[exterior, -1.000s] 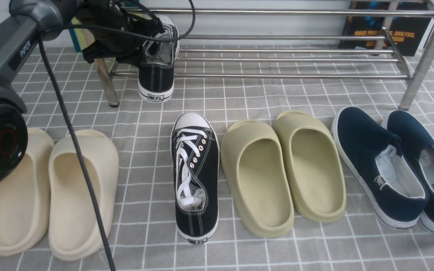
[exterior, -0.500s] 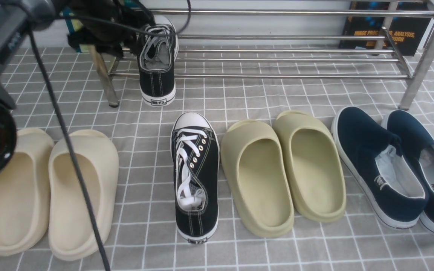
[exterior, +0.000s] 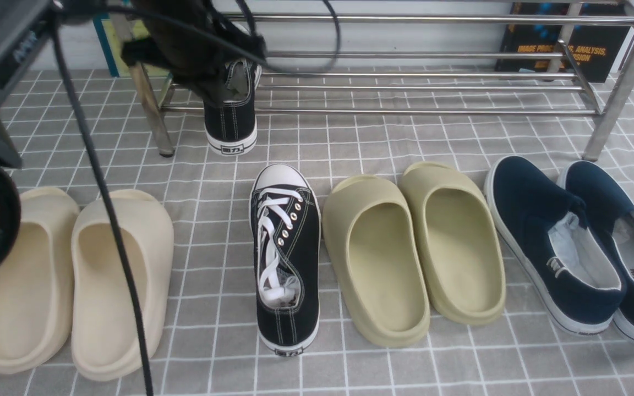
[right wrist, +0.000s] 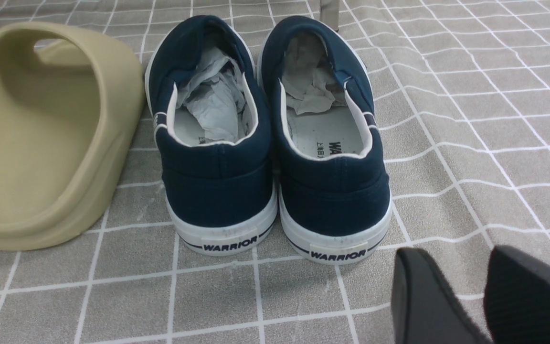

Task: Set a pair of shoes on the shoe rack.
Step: Use the left arm to put a shoe into the shoe rack

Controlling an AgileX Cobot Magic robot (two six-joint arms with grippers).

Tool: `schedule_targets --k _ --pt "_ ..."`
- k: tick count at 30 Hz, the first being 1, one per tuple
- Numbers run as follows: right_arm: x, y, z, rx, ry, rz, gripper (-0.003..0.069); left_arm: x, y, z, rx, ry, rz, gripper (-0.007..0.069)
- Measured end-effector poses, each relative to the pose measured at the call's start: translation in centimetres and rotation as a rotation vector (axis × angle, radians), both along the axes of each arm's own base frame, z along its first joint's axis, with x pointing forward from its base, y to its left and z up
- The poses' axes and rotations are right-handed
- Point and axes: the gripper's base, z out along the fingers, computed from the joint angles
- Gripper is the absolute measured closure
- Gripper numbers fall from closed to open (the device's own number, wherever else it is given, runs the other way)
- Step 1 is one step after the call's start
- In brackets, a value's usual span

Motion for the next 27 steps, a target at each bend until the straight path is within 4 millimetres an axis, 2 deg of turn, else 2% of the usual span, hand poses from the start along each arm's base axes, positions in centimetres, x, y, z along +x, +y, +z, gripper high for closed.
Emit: schedule_targets --k 2,4,5,6,11,14,21,27 --pt "0.0 0.0 0.0 0.000 0.000 0.000 0.0419 -0.2 -0.2 -1.1 0.006 0.033 -0.006 0.0638" --pt "0.0 0.0 0.0 0.000 0.000 0.000 0.0419 -0.1 -0.2 -3.5 0.014 0.062 0.001 0.0638" --pt "0.0 0.0 0.0 0.000 0.000 0.000 0.0419 -0.1 -0.1 -3.6 0.014 0.062 0.006 0.0638" --pt "0.0 0.0 0.0 0.000 0.000 0.000 0.0419 0.5 0.3 -5.2 0.012 0.052 0.037 0.0638" --pt "0.0 0.0 0.0 0.000 0.000 0.000 0.0419 2.1 1.0 -7.5 -0.018 0.010 0.118 0.0638" --pt "0.0 0.0 0.0 0.000 0.000 0.000 0.0419 2.3 1.0 -7.8 -0.018 0.003 0.142 0.0638" --pt "0.0 0.0 0.0 0.000 0.000 0.000 0.0419 3.1 1.9 -7.4 0.047 -0.101 0.209 0.0638" --pt "0.0 0.0 0.0 0.000 0.000 0.000 0.0419 3.4 1.9 -7.0 0.036 -0.132 0.224 0.0638"
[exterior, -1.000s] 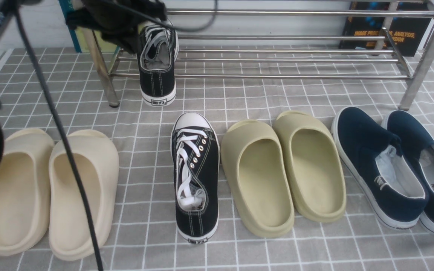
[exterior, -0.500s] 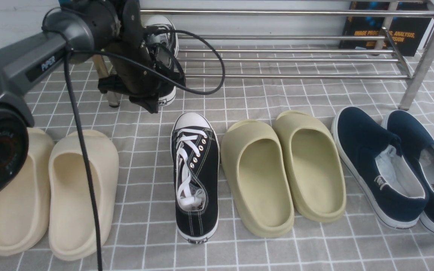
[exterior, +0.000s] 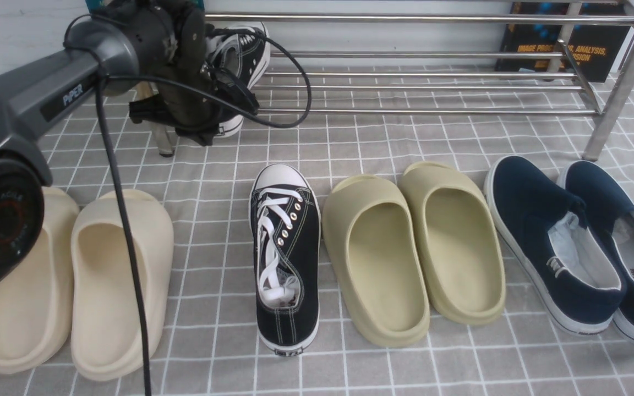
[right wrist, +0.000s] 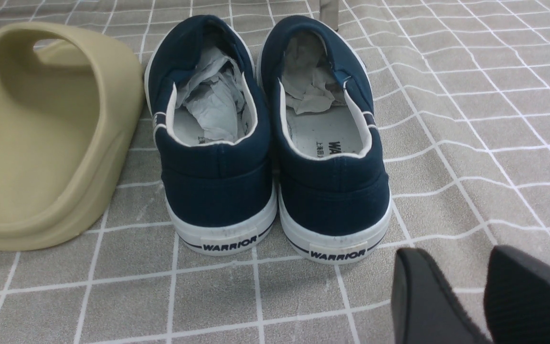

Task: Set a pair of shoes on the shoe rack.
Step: Use the left arm to put a shoe into the shoe rack, then use the left arm to grab the shoe closest to it

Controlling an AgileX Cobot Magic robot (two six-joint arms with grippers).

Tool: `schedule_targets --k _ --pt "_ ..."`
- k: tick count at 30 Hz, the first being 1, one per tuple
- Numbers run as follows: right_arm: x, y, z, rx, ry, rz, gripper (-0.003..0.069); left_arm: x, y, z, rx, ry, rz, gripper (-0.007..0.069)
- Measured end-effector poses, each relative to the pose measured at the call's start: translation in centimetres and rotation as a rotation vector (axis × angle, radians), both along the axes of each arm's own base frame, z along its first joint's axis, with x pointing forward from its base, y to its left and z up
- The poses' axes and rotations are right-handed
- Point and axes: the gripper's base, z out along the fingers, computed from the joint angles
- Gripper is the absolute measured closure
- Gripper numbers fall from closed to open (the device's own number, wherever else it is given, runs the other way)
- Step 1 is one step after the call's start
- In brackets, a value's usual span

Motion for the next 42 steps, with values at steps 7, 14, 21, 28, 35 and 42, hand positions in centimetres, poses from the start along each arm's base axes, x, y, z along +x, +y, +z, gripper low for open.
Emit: schedule_targets --k 7,14,21,28,35,42 --pt "0.0 0.0 0.0 0.000 0.000 0.000 0.0419 0.4 -0.6 0.3 -0.078 -0.046 0.002 0.0638" --pt "0.0 0.0 0.0 0.000 0.000 0.000 0.0419 -0.6 0.0 2.5 -0.018 -0.002 -0.002 0.0638" --pt "0.0 0.0 0.0 0.000 0.000 0.000 0.0419 -6.6 1.7 14.4 0.008 -0.115 -0.057 0.0638" --pt "0.0 0.0 0.0 0.000 0.001 0.000 0.0419 -14.9 3.4 22.8 -0.045 -0.240 -0.097 0.0638" --pt "0.0 0.0 0.0 0.000 0.001 0.000 0.0419 -19.6 2.4 17.0 -0.033 -0.016 -0.171 0.0638" --pt "0.0 0.0 0.0 0.000 0.001 0.000 0.0419 -23.2 -2.3 7.6 -0.060 0.087 -0.316 0.0638"
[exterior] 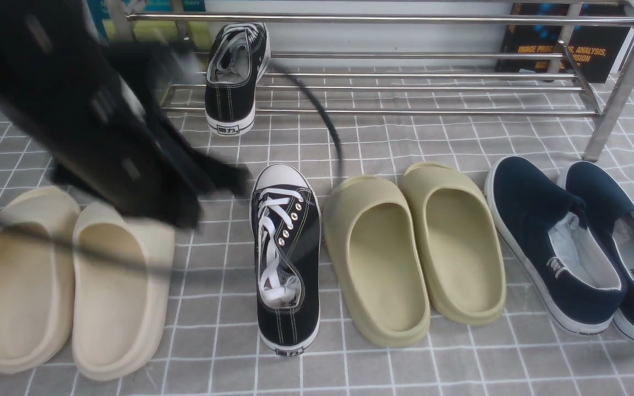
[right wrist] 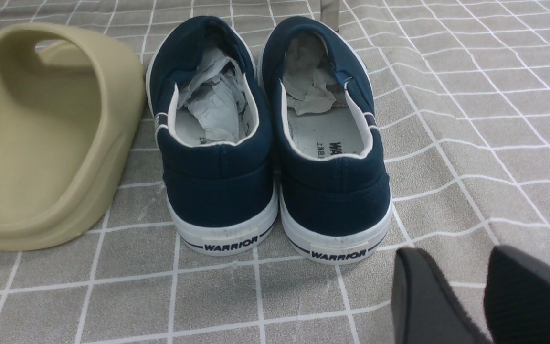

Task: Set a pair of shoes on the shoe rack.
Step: Use the left arm to grab the shoe closest to it

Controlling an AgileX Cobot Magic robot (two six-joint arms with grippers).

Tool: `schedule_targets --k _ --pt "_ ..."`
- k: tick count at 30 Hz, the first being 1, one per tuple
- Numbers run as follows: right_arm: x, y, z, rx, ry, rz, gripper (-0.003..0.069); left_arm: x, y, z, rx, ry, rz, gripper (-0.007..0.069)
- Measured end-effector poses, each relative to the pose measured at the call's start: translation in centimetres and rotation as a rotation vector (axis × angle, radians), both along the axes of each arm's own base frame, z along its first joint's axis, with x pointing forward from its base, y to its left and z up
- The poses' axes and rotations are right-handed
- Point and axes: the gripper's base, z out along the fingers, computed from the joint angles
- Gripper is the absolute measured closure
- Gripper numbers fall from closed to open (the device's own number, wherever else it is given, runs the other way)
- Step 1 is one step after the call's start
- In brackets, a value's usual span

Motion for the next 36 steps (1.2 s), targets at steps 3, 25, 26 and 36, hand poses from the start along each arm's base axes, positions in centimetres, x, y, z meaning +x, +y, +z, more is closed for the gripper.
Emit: schedule_targets --k 3,25,26,36 --pt "0.0 0.0 0.0 0.000 0.000 0.000 0.0419 -0.3 -1.0 -2.4 -0.005 0.000 -0.031 0.0638" --pt "0.0 0.0 0.0 0.000 0.000 0.000 0.0419 4.7 -4.1 -11.9 -0.003 0.125 0.106 0.0318" --pt "0.0 0.0 0.0 0.000 0.000 0.000 0.0419 4.7 -4.1 -12.3 0.007 0.135 0.105 0.0360" --pt "0.0 0.0 0.0 0.000 0.000 0.000 0.0419 5.1 -4.2 -8.1 0.019 0.122 0.098 0.0638"
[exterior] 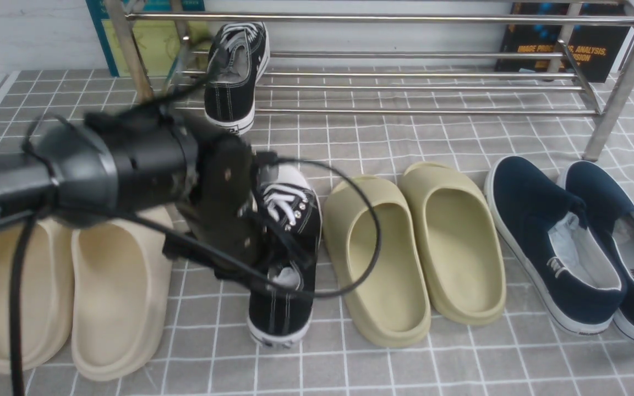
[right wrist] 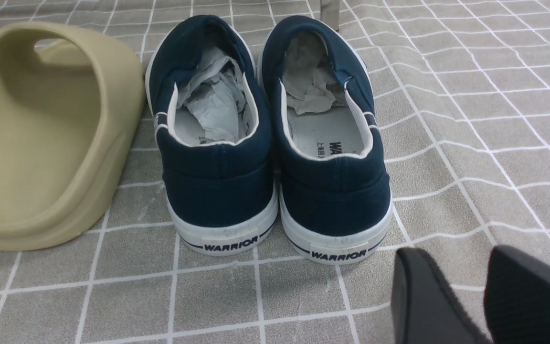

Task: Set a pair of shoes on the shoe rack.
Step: Use the left arm to grab the shoe closest to it, then use the left arm to put a shoe into the shoe rack

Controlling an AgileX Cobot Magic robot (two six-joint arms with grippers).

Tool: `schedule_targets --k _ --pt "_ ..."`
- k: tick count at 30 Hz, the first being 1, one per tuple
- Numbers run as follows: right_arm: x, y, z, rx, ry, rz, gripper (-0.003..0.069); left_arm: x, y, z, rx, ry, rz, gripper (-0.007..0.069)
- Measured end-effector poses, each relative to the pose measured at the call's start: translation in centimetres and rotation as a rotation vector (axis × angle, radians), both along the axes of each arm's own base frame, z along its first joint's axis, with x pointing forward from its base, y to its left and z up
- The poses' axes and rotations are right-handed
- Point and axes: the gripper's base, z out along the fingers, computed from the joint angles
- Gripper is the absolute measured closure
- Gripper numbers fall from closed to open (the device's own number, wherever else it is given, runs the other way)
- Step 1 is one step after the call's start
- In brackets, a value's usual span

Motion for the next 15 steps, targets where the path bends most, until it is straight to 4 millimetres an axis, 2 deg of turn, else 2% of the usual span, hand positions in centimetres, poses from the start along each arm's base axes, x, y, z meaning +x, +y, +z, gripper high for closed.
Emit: schedule_targets --k 1,2,4,8,9,12,15 --pt "0.0 0.0 0.0 0.000 0.000 0.000 0.0419 0.0 0.0 0.2 -0.001 -0.002 0.001 0.0638" --pt "0.0 0.0 0.0 0.000 0.000 0.000 0.0419 0.4 0.1 2.1 -0.010 -0.020 0.004 0.0638" --pt "0.0 0.0 0.0 0.000 0.000 0.000 0.0419 1.0 0.3 4.4 -0.028 -0.048 -0.002 0.0638" --pt "0.0 0.0 0.0 0.000 0.000 0.000 0.0419 2.6 0.8 8.0 -0.121 -0.131 -0.009 0.0638" --pt "0.0 0.0 0.0 0.000 0.000 0.000 0.0419 2.6 0.7 8.1 -0.129 -0.134 -0.008 0.0638" --pt "0.0 0.0 0.0 0.000 0.000 0.000 0.0419 4.3 1.8 9.3 -0.203 -0.171 0.041 0.0638" --pt "0.0 0.0 0.0 0.000 0.000 0.000 0.0419 6.5 2.6 8.6 -0.236 -0.182 0.084 0.0638"
